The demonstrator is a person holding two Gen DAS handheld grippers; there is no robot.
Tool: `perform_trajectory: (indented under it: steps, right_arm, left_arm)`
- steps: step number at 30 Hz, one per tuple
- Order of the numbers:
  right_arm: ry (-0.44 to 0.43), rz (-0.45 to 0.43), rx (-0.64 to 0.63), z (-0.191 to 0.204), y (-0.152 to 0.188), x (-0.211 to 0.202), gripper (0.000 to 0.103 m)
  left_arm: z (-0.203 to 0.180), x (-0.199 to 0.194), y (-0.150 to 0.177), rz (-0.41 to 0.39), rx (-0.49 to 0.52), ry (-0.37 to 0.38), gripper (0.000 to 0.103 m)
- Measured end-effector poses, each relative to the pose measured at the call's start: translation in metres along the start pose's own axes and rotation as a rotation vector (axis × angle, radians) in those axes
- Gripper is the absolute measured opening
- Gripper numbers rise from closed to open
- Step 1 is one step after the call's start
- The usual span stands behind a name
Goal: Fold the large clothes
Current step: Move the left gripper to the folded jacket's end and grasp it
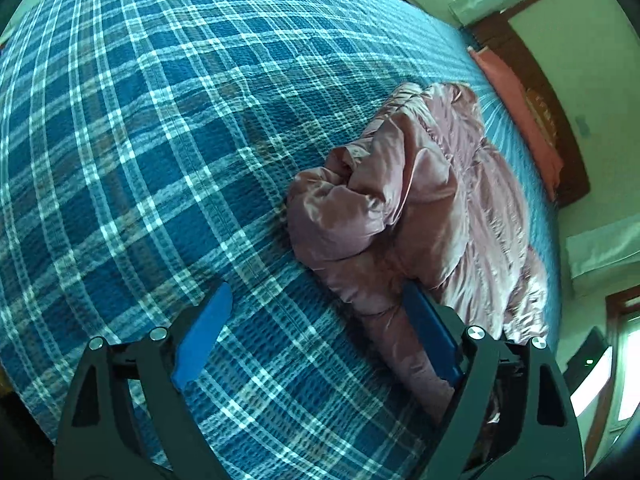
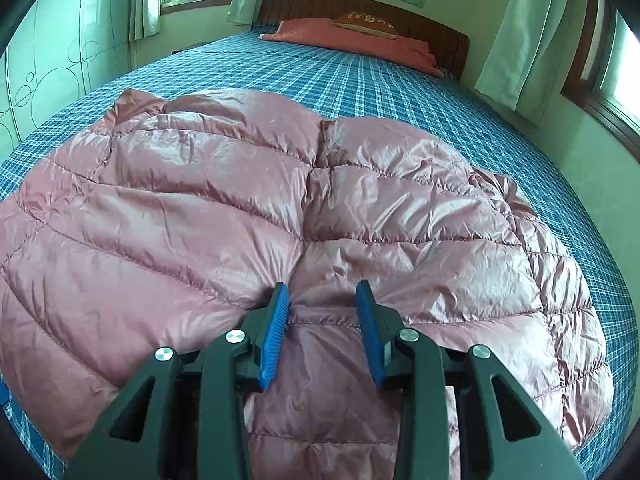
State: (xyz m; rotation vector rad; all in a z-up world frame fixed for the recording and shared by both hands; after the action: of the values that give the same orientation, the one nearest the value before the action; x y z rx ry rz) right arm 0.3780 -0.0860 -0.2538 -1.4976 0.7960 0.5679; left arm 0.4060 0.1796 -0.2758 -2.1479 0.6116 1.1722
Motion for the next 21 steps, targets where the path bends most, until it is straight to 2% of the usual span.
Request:
perform_trajectory:
  steps: [6, 10, 14, 19, 20, 21]
  right_arm:
    - [-0.01, 0.001, 0.007, -0.001, 0.0, 0.0, 0.036]
    - [-0.012, 0.002, 0.01, -0.001, -0.001, 0.0, 0.036]
    - [-0.017, 0.003, 0.013, -0.002, -0.001, 0.001, 0.036]
    - [-0.018, 0.003, 0.015, -0.002, -0.001, 0.001, 0.036]
    - [-0.02, 0.003, 0.017, -0.002, -0.001, 0.001, 0.036]
    - [-0.021, 0.004, 0.017, -0.001, 0.0, 0.001, 0.036]
  left_arm:
    - [0.008, -0.01, 0.006, 0.014, -0.003, 0.047, 0.088]
    - [0.019, -0.01, 0.004, -0.004, -0.008, 0.042, 0.088]
    - [0.026, -0.006, -0.013, -0.004, -0.096, 0.103, 0.099]
    - [0.019, -0.005, -0.024, -0.014, -0.113, 0.175, 0.1]
    - [0.018, -0.007, -0.027, -0.021, -0.111, 0.192, 0.094]
    - [0.017, -0.007, -0.03, -0.027, -0.11, 0.203, 0.075]
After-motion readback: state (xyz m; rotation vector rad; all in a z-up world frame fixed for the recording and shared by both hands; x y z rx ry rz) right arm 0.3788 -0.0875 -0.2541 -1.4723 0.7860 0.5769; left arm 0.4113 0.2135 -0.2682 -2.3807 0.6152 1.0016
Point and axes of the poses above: each gripper's, at about its wrist camera, not at the fingertips, and x roughly the way its jaws point, z to its left, y to its underside, the point moved 8 cm from there along x, roughly the way its jaws point, and after that the axes turned 6 degrees about x, right-handed, at the moved point
